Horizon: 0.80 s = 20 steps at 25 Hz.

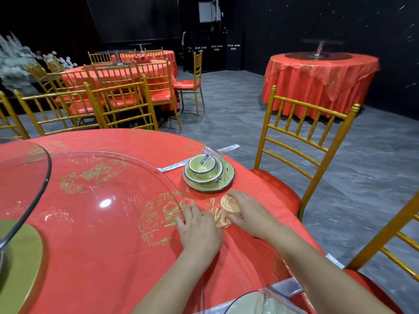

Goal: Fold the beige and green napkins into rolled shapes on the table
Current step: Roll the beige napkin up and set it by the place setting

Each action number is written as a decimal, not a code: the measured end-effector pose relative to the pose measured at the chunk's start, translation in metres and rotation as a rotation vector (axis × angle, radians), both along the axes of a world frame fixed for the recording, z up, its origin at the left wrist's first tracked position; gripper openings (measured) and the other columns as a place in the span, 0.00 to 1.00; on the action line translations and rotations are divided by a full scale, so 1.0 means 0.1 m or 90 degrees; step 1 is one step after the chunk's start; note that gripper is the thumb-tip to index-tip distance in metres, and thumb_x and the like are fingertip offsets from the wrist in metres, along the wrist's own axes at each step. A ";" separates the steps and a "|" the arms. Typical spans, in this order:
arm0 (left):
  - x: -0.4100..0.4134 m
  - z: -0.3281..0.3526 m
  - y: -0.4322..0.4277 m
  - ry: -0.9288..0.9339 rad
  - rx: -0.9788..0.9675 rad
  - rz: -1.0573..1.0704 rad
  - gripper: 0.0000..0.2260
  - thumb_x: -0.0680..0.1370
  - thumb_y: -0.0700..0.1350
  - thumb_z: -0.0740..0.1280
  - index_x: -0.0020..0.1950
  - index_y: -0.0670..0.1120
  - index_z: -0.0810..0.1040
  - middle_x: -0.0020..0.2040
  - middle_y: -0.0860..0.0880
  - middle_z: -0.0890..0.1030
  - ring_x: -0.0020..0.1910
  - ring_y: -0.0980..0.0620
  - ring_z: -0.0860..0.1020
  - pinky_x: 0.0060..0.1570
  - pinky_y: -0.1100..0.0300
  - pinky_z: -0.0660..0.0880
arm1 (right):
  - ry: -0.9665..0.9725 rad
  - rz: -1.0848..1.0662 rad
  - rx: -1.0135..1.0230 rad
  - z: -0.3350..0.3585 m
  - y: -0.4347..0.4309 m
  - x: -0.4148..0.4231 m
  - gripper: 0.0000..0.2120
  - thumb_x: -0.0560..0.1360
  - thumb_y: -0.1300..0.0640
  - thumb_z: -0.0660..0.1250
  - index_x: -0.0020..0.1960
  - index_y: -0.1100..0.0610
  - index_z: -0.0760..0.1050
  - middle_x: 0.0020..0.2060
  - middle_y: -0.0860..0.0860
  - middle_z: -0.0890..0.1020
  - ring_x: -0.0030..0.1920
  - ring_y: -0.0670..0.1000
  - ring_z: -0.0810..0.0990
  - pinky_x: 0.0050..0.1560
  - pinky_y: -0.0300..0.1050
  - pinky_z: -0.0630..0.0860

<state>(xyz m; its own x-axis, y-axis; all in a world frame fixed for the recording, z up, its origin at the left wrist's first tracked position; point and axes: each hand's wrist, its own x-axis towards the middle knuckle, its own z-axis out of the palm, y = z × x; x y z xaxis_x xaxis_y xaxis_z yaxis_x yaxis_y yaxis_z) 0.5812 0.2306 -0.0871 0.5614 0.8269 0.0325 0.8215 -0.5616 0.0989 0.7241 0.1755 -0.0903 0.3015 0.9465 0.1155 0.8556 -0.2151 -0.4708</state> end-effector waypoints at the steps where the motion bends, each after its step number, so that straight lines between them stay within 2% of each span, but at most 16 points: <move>1: 0.00 0.01 0.00 -0.006 -0.007 0.001 0.15 0.77 0.50 0.58 0.61 0.47 0.74 0.68 0.46 0.66 0.71 0.44 0.58 0.67 0.45 0.52 | -0.028 0.004 -0.013 -0.02 -0.02 0.00 0.30 0.76 0.50 0.64 0.74 0.51 0.56 0.73 0.47 0.62 0.73 0.48 0.59 0.70 0.41 0.58; 4: 0.01 0.04 0.04 -0.079 -0.010 -0.034 0.19 0.77 0.53 0.58 0.66 0.47 0.67 0.70 0.48 0.65 0.71 0.47 0.59 0.67 0.46 0.54 | -0.092 0.011 -0.044 -0.04 -0.09 -0.02 0.33 0.78 0.46 0.59 0.77 0.50 0.47 0.76 0.46 0.51 0.76 0.45 0.49 0.74 0.45 0.52; 7: 0.02 -0.02 0.05 -0.121 -0.025 -0.236 0.28 0.77 0.49 0.56 0.76 0.48 0.54 0.77 0.51 0.53 0.75 0.53 0.52 0.71 0.51 0.51 | -0.093 0.046 -0.069 -0.04 -0.14 -0.04 0.36 0.73 0.46 0.54 0.77 0.53 0.44 0.77 0.49 0.48 0.76 0.45 0.47 0.75 0.44 0.48; 8: 0.02 -0.04 0.05 -0.117 -0.023 -0.286 0.29 0.77 0.48 0.57 0.77 0.47 0.51 0.78 0.51 0.51 0.76 0.53 0.51 0.71 0.52 0.53 | -0.058 0.059 -0.076 -0.01 -0.15 -0.01 0.37 0.72 0.48 0.55 0.77 0.54 0.45 0.77 0.49 0.48 0.76 0.45 0.48 0.75 0.42 0.47; 9: 0.02 -0.04 0.04 -0.117 0.000 -0.314 0.30 0.76 0.47 0.58 0.77 0.46 0.53 0.77 0.49 0.54 0.75 0.52 0.55 0.71 0.53 0.57 | 0.018 0.047 -0.062 0.04 -0.14 0.03 0.36 0.73 0.52 0.59 0.77 0.56 0.47 0.76 0.49 0.51 0.76 0.45 0.50 0.74 0.41 0.48; 10: 0.03 -0.04 0.05 -0.122 0.040 -0.326 0.29 0.74 0.47 0.59 0.75 0.44 0.59 0.75 0.46 0.62 0.72 0.49 0.63 0.67 0.54 0.65 | 0.121 0.000 -0.021 0.08 -0.14 0.07 0.33 0.75 0.57 0.61 0.76 0.57 0.52 0.75 0.50 0.56 0.75 0.46 0.53 0.74 0.41 0.50; 12: 0.05 -0.02 0.04 -0.101 0.059 -0.327 0.29 0.67 0.48 0.62 0.68 0.46 0.68 0.61 0.44 0.77 0.58 0.47 0.78 0.51 0.55 0.77 | 0.285 -0.169 0.101 0.12 -0.14 0.20 0.25 0.76 0.60 0.61 0.72 0.58 0.63 0.70 0.52 0.68 0.71 0.50 0.65 0.70 0.43 0.60; 14: 0.09 0.02 0.05 -0.089 0.080 -0.339 0.30 0.64 0.51 0.64 0.67 0.50 0.69 0.53 0.45 0.79 0.49 0.46 0.80 0.44 0.54 0.78 | 0.239 -0.340 0.101 0.11 -0.13 0.31 0.18 0.76 0.53 0.62 0.64 0.56 0.74 0.61 0.52 0.78 0.63 0.52 0.74 0.63 0.47 0.70; 16: 0.15 0.04 0.09 -0.082 0.093 -0.345 0.28 0.66 0.54 0.60 0.66 0.52 0.71 0.53 0.43 0.78 0.50 0.43 0.79 0.47 0.50 0.77 | 0.152 -0.406 -0.013 0.07 -0.09 0.30 0.18 0.74 0.44 0.63 0.57 0.54 0.78 0.56 0.52 0.81 0.59 0.54 0.77 0.58 0.48 0.72; 18: 0.22 0.03 0.09 -0.067 0.115 -0.361 0.28 0.68 0.54 0.55 0.66 0.49 0.73 0.63 0.40 0.76 0.61 0.41 0.75 0.58 0.46 0.73 | 0.144 -0.422 -0.065 0.06 -0.05 0.24 0.16 0.73 0.42 0.65 0.52 0.53 0.79 0.52 0.52 0.82 0.57 0.55 0.77 0.55 0.48 0.73; 20: 0.24 0.07 0.04 -0.046 0.094 -0.403 0.33 0.68 0.52 0.48 0.71 0.44 0.67 0.73 0.41 0.65 0.72 0.44 0.65 0.68 0.47 0.63 | 0.142 -0.418 -0.058 0.03 -0.01 0.22 0.11 0.72 0.43 0.66 0.44 0.51 0.77 0.47 0.51 0.82 0.54 0.56 0.78 0.55 0.48 0.72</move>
<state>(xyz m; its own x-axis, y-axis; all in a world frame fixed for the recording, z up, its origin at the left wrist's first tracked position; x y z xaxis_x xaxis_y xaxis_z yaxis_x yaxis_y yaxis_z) 0.6055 0.2351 -0.0796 0.9306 0.3210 0.1756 0.3215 -0.9465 0.0262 0.7457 0.1744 -0.0873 0.8216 0.5635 -0.0863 0.4204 -0.7011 -0.5759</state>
